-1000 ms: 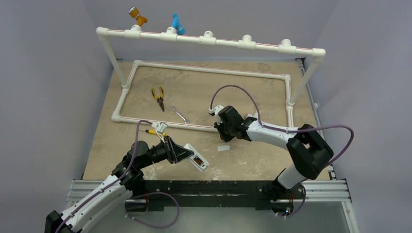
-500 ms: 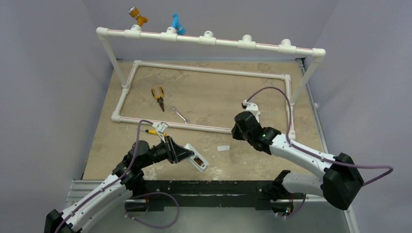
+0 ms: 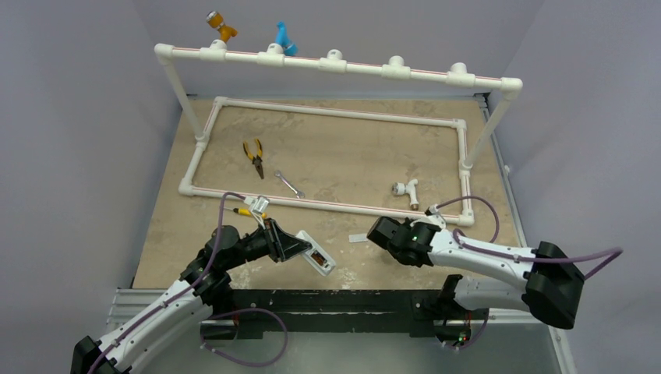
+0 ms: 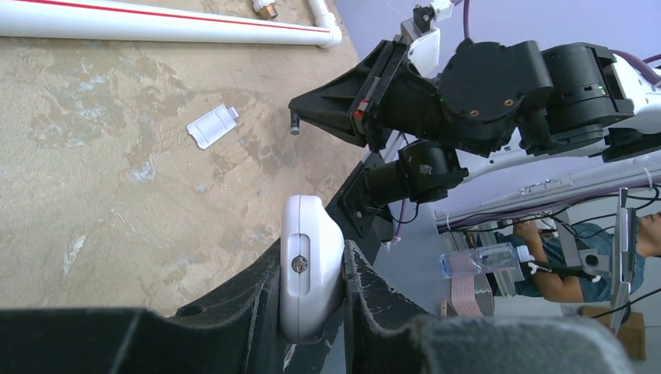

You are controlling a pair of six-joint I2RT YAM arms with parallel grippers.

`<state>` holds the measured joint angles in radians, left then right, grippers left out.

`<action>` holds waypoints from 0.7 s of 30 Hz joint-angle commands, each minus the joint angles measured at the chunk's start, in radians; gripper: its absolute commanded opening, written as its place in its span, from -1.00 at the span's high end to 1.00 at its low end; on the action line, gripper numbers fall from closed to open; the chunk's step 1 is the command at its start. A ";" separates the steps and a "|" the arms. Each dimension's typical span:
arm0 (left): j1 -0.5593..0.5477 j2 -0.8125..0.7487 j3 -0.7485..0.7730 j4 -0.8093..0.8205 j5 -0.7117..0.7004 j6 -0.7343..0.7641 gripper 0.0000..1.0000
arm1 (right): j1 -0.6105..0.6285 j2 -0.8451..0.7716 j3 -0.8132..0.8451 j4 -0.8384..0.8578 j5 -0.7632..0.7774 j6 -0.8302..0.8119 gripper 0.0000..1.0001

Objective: Load the batteries into the remote control

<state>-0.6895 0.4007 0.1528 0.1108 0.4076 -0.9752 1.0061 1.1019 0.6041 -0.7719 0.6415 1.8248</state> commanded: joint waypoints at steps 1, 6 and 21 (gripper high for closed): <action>-0.003 -0.013 0.020 0.064 -0.001 -0.015 1.00 | 0.019 0.088 0.024 -0.094 0.016 0.271 1.00; -0.003 -0.041 0.022 0.034 -0.007 -0.016 1.00 | 0.032 0.139 0.007 -0.042 -0.027 0.341 1.00; -0.003 -0.035 0.020 0.038 -0.007 -0.015 1.00 | 0.034 0.069 -0.071 0.077 -0.018 0.270 -0.10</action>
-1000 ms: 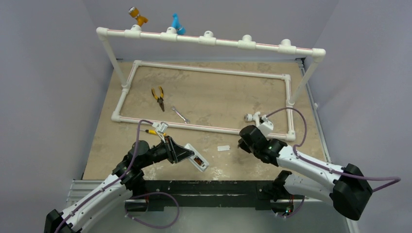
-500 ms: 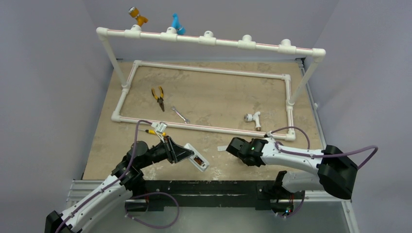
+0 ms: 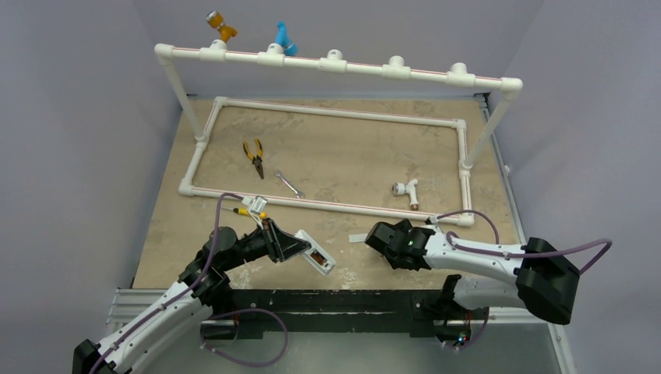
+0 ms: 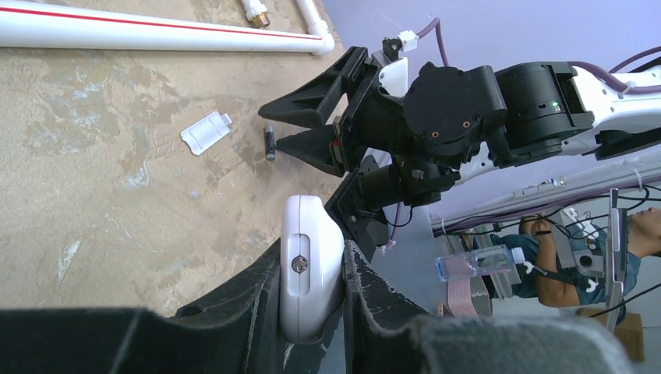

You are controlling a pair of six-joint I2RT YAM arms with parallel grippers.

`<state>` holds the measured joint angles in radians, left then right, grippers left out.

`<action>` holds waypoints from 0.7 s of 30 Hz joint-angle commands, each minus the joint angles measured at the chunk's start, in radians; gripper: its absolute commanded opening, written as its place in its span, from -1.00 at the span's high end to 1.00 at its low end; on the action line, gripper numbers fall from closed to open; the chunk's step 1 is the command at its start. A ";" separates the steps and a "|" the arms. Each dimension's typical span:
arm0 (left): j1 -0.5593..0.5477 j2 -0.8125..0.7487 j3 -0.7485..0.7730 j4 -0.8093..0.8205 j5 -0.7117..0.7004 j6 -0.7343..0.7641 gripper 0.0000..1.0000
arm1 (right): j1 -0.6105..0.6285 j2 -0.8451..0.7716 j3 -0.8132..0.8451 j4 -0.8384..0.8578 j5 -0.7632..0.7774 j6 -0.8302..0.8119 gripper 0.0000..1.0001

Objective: Load the batteries into the remote control

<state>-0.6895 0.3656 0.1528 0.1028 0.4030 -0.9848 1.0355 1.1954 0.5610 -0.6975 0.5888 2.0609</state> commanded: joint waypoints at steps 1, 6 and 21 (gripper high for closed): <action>-0.003 -0.001 0.019 0.045 -0.003 -0.005 1.00 | 0.005 -0.034 -0.024 -0.006 0.043 0.021 -0.13; -0.003 -0.007 0.022 0.039 -0.004 -0.007 1.00 | 0.005 -0.135 0.015 -0.023 0.144 -0.245 -0.19; -0.003 0.011 0.039 0.028 -0.006 -0.002 1.00 | -0.003 -0.619 0.044 0.314 -0.073 -2.071 -0.36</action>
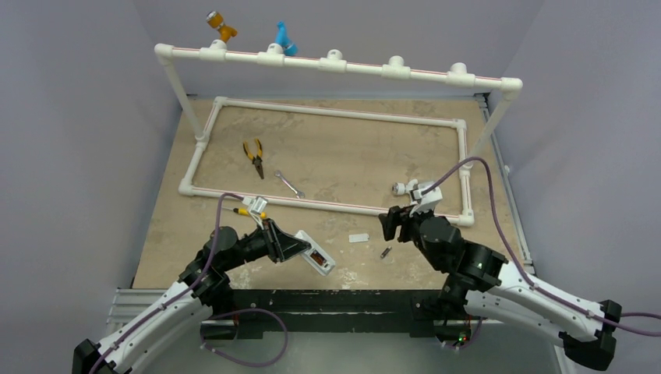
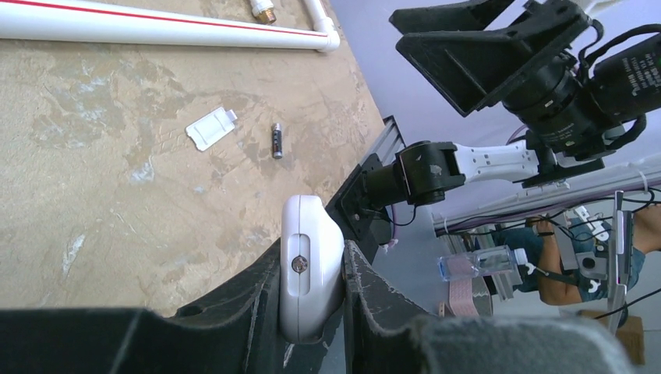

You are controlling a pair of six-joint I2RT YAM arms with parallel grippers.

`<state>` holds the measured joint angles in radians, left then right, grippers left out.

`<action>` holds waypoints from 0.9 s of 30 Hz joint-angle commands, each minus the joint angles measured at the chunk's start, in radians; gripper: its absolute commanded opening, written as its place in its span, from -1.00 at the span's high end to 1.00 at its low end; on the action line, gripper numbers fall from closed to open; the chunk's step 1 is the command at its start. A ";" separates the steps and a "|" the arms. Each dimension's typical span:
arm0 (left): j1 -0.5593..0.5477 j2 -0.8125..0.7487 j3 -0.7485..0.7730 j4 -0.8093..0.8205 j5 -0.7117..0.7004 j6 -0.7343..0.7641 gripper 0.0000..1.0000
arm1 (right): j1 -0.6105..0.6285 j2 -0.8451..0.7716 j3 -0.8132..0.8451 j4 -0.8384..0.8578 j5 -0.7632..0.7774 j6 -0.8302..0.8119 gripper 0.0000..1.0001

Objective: Load the batteries into the remote control

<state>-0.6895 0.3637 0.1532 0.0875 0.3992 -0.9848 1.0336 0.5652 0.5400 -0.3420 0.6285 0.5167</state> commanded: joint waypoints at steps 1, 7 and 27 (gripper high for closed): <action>-0.003 0.017 0.040 0.044 -0.002 -0.002 1.00 | -0.001 0.027 0.087 -0.085 -0.151 -0.607 -0.39; -0.002 0.019 0.053 0.041 -0.002 -0.002 1.00 | -0.001 0.195 0.196 -0.390 -0.370 -0.970 -0.57; -0.003 -0.021 0.049 0.007 -0.016 0.001 1.00 | -0.053 0.326 0.044 -0.290 -0.625 -1.394 -0.30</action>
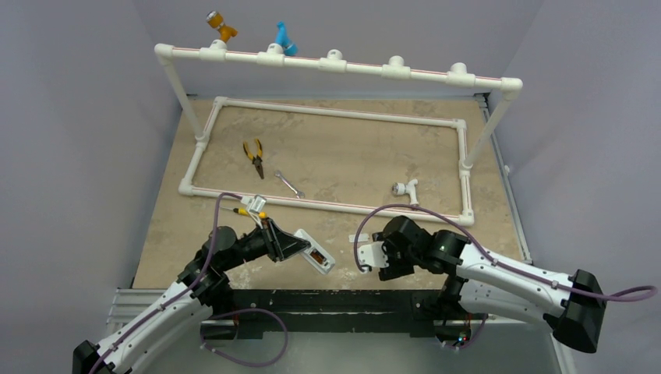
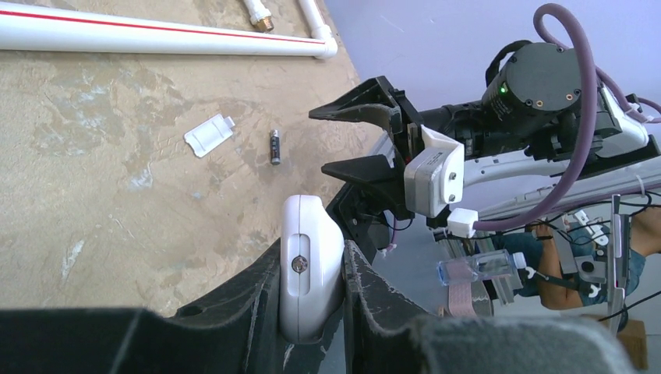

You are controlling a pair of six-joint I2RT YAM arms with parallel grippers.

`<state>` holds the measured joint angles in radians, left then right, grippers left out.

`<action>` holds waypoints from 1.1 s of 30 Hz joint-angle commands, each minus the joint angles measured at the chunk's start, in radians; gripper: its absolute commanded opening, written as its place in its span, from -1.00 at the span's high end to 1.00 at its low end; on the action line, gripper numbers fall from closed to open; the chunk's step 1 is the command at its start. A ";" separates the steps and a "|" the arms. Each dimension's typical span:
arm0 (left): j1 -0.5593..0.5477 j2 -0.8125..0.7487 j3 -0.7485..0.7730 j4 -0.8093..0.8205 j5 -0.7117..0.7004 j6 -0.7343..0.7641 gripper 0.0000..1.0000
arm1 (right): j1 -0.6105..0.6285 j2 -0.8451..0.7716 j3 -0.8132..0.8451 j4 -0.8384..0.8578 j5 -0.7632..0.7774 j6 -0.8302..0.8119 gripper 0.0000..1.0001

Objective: Load the batteries into the remote control

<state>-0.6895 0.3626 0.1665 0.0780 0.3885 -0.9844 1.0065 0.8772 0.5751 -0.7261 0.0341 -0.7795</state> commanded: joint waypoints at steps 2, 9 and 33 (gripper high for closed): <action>-0.002 -0.023 0.036 0.012 -0.007 0.004 1.00 | -0.056 0.052 0.020 0.073 -0.058 -0.130 -0.23; -0.003 -0.023 0.034 0.012 -0.008 0.004 1.00 | -0.129 0.152 0.057 0.063 -0.142 -0.207 -0.13; -0.002 -0.045 0.036 -0.013 -0.015 0.010 1.00 | -0.173 0.395 0.146 0.039 -0.225 -0.285 0.07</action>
<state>-0.6895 0.3286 0.1665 0.0338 0.3805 -0.9840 0.8429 1.2575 0.6750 -0.6830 -0.1585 -1.0370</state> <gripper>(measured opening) 0.255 0.476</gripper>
